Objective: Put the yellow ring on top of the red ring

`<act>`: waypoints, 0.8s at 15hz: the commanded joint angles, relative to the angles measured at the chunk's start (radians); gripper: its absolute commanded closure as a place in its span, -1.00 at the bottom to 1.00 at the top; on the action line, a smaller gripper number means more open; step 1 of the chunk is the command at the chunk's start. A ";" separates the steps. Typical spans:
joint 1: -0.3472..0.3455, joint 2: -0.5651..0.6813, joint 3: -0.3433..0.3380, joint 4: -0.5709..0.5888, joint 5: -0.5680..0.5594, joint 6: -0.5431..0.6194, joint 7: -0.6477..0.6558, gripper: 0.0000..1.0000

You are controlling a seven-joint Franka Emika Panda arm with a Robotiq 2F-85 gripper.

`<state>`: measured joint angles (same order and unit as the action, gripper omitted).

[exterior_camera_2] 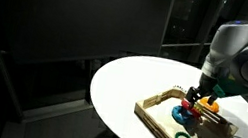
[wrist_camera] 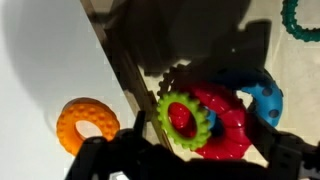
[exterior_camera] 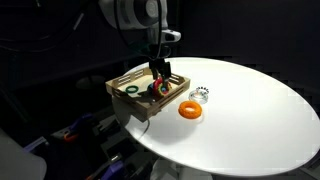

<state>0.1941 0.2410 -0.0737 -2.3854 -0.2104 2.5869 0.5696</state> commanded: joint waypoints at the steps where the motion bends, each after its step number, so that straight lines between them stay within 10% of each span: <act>1: -0.004 -0.078 -0.017 0.003 -0.039 -0.075 0.049 -1.00; 12: -0.107 -0.283 0.035 0.055 -0.020 -0.402 -0.011 -1.00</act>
<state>0.1321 0.0091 -0.0643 -2.3586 -0.2544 2.2884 0.6121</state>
